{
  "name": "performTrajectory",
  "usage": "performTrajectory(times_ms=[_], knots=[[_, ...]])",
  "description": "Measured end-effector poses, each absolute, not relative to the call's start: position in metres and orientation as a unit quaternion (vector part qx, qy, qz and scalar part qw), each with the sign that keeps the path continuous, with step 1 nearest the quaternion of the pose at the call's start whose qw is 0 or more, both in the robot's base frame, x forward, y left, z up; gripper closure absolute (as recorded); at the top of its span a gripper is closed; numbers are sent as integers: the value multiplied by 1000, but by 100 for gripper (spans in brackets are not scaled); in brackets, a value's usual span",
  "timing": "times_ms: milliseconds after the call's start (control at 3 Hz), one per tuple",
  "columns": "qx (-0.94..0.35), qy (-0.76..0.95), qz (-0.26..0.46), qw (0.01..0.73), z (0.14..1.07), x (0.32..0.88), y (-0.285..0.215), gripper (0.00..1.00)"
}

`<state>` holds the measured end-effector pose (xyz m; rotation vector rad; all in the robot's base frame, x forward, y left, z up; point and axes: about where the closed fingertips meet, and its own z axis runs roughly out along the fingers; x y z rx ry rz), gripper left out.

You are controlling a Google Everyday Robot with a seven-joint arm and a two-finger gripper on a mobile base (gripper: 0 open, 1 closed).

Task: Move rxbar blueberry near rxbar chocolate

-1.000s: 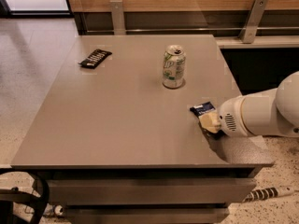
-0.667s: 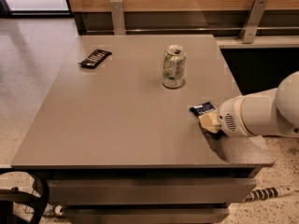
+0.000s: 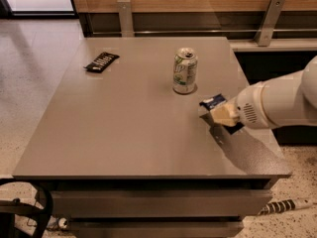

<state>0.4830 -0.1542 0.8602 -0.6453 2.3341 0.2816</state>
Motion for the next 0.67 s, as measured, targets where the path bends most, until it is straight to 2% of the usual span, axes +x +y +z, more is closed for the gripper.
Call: performTrajectory(times_ms=[333,667], knots=[[-279,879,44,384,937,499,-170,100],[-293,866,18,406,976,506,-179,100]])
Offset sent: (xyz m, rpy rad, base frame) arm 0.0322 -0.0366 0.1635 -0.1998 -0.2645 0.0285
